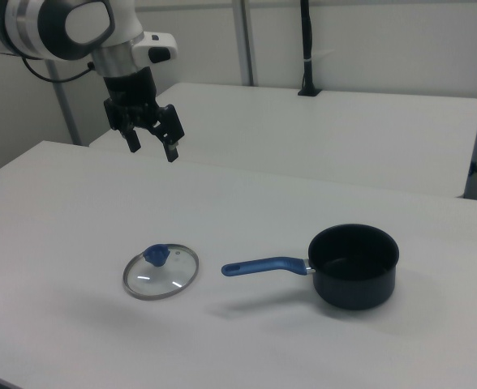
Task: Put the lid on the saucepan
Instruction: 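Move the gripper down toward the glass lid's blue knob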
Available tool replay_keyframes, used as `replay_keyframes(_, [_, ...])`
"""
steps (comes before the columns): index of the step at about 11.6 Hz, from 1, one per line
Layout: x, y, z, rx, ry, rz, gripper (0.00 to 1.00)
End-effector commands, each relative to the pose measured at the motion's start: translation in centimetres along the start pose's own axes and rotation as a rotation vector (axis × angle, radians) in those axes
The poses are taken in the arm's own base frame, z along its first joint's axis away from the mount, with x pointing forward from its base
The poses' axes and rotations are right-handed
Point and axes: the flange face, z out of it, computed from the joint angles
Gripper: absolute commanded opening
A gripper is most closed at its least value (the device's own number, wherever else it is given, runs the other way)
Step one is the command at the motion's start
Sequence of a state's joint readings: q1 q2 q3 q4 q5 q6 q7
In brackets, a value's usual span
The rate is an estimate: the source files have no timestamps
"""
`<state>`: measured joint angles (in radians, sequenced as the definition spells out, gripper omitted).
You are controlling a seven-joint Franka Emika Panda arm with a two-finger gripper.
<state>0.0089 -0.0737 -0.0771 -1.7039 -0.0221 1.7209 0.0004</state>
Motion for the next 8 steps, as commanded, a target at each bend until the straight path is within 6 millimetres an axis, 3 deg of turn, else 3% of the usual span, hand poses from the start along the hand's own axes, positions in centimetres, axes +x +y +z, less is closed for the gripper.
replay_keyframes(1, [-0.4, -0.2, 1.1, 0.015, -0.063, -0.209, 1.00])
replay_keyframes(3, [-0.8, -0.6, 4.2, 0.016, -0.144, -0.388, 1.00])
replay_keyframes(4, [-1.5, -2.6, 6.9, -0.018, -0.199, -0.409, 1.00])
replay_keyframes(6, [-2.7, -6.0, 12.4, -0.065, -0.217, -0.178, 1.00])
replay_keyframes(8, [-2.1, -9.2, 17.2, -0.075, -0.117, 0.086, 1.00])
